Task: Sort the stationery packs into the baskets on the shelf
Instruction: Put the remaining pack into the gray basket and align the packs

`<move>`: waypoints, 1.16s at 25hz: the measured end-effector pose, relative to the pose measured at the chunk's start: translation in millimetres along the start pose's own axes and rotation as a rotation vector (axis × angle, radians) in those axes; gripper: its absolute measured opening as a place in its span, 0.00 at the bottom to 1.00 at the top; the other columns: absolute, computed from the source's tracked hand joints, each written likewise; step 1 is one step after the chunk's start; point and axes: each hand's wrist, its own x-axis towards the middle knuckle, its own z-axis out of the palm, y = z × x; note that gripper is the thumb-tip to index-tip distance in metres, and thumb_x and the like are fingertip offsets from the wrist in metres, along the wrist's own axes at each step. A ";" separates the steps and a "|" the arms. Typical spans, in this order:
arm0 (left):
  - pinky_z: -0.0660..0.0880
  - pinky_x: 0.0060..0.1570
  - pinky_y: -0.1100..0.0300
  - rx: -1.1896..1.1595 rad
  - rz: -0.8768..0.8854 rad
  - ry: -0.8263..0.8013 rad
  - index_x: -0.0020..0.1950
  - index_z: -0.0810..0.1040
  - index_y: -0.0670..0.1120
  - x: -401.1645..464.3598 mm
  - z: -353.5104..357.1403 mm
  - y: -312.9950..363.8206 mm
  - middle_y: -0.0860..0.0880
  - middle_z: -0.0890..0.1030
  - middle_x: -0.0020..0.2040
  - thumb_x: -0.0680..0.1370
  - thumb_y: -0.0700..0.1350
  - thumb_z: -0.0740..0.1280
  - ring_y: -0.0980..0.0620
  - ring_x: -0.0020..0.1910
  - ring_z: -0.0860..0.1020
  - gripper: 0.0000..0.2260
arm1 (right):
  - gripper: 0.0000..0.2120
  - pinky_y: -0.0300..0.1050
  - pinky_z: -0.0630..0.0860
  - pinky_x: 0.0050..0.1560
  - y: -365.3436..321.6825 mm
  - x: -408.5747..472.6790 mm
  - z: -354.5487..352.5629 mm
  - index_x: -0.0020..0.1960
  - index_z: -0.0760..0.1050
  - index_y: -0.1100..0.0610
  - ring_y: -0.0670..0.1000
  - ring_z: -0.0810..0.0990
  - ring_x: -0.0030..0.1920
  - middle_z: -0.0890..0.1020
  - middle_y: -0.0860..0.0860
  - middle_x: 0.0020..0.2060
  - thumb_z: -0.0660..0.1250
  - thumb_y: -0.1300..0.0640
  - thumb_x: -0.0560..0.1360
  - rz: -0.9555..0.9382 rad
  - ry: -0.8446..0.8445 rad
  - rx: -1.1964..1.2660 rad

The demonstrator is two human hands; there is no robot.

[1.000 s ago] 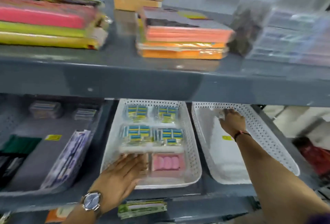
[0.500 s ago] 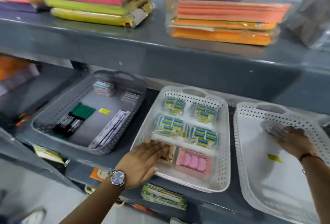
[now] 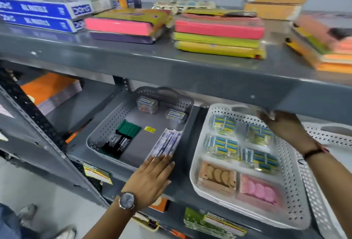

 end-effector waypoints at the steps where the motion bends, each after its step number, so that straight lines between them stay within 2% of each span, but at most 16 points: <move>1: 0.58 0.65 0.54 0.000 0.015 0.000 0.63 0.68 0.46 -3.0 4.1 -6.4 0.46 0.81 0.59 0.82 0.52 0.43 0.48 0.57 0.79 0.19 | 0.26 0.51 0.69 0.62 -24.5 7.7 15.5 0.56 0.76 0.66 0.61 0.75 0.62 0.80 0.66 0.58 0.60 0.44 0.75 -0.003 -0.033 0.011; 2: 0.61 0.63 0.54 0.000 0.041 -0.001 0.63 0.68 0.46 -5.1 7.4 -12.0 0.47 0.82 0.57 0.81 0.52 0.47 0.48 0.55 0.80 0.18 | 0.20 0.51 0.69 0.63 -47.0 15.2 33.9 0.59 0.75 0.65 0.60 0.74 0.64 0.78 0.64 0.60 0.62 0.49 0.76 -0.046 -0.061 0.024; 4: 0.63 0.61 0.54 0.021 0.087 0.009 0.64 0.67 0.46 -7.2 13.8 -16.9 0.47 0.82 0.56 0.76 0.52 0.54 0.49 0.54 0.81 0.20 | 0.18 0.51 0.68 0.65 -86.5 28.5 67.8 0.63 0.72 0.64 0.61 0.72 0.66 0.75 0.63 0.64 0.63 0.55 0.77 -0.132 -0.130 0.038; 8: 0.62 0.62 0.54 0.006 0.099 0.065 0.66 0.66 0.44 -5.9 20.3 -21.6 0.48 0.81 0.59 0.73 0.52 0.56 0.51 0.55 0.80 0.23 | 0.17 0.55 0.71 0.61 -138.7 49.0 110.8 0.60 0.72 0.69 0.65 0.75 0.60 0.77 0.68 0.58 0.63 0.59 0.76 -0.180 -0.194 -0.005; 11: 0.63 0.62 0.54 -0.011 0.105 0.081 0.66 0.66 0.43 -6.6 21.9 -20.3 0.48 0.81 0.59 0.73 0.53 0.56 0.51 0.56 0.80 0.24 | 0.18 0.53 0.74 0.60 -160.7 58.3 129.4 0.64 0.71 0.63 0.63 0.76 0.60 0.77 0.65 0.60 0.62 0.58 0.75 -0.220 -0.196 -0.116; 14: 0.63 0.62 0.54 0.003 0.115 0.100 0.65 0.66 0.44 -6.8 23.7 -21.5 0.48 0.81 0.59 0.73 0.54 0.56 0.51 0.56 0.80 0.24 | 0.24 0.54 0.67 0.65 -165.1 67.7 151.2 0.69 0.65 0.54 0.61 0.71 0.65 0.74 0.59 0.66 0.64 0.56 0.74 -0.203 -0.196 -0.274; 18: 0.63 0.62 0.56 -0.032 0.105 0.079 0.66 0.66 0.43 -7.1 22.0 -20.0 0.48 0.80 0.61 0.73 0.53 0.56 0.50 0.58 0.79 0.24 | 0.25 0.62 0.57 0.70 -160.0 70.1 174.2 0.68 0.64 0.57 0.59 0.64 0.70 0.69 0.56 0.70 0.65 0.55 0.73 -0.120 -0.289 -0.337; 24: 0.62 0.62 0.54 -0.045 0.091 -0.060 0.66 0.66 0.44 -7.7 14.9 -20.3 0.48 0.80 0.60 0.73 0.55 0.54 0.50 0.57 0.79 0.24 | 0.26 0.60 0.58 0.71 -162.9 72.9 172.4 0.68 0.68 0.53 0.62 0.61 0.71 0.64 0.59 0.72 0.69 0.55 0.72 -0.105 -0.384 -0.285; 27: 0.65 0.61 0.57 -0.094 0.106 -0.073 0.64 0.69 0.46 -0.8 1.6 -23.3 0.49 0.81 0.58 0.76 0.58 0.51 0.52 0.56 0.80 0.24 | 0.19 0.51 0.69 0.67 -166.2 71.9 159.4 0.65 0.72 0.59 0.62 0.72 0.64 0.74 0.63 0.64 0.63 0.64 0.75 -0.092 -0.223 -0.076; 29: 0.71 0.59 0.58 -0.107 0.025 -0.061 0.62 0.75 0.47 21.8 -25.5 -39.7 0.50 0.81 0.58 0.75 0.59 0.49 0.52 0.55 0.80 0.26 | 0.15 0.51 0.75 0.54 -171.2 67.7 156.1 0.62 0.73 0.66 0.60 0.78 0.54 0.79 0.62 0.55 0.58 0.65 0.77 0.104 -0.231 0.302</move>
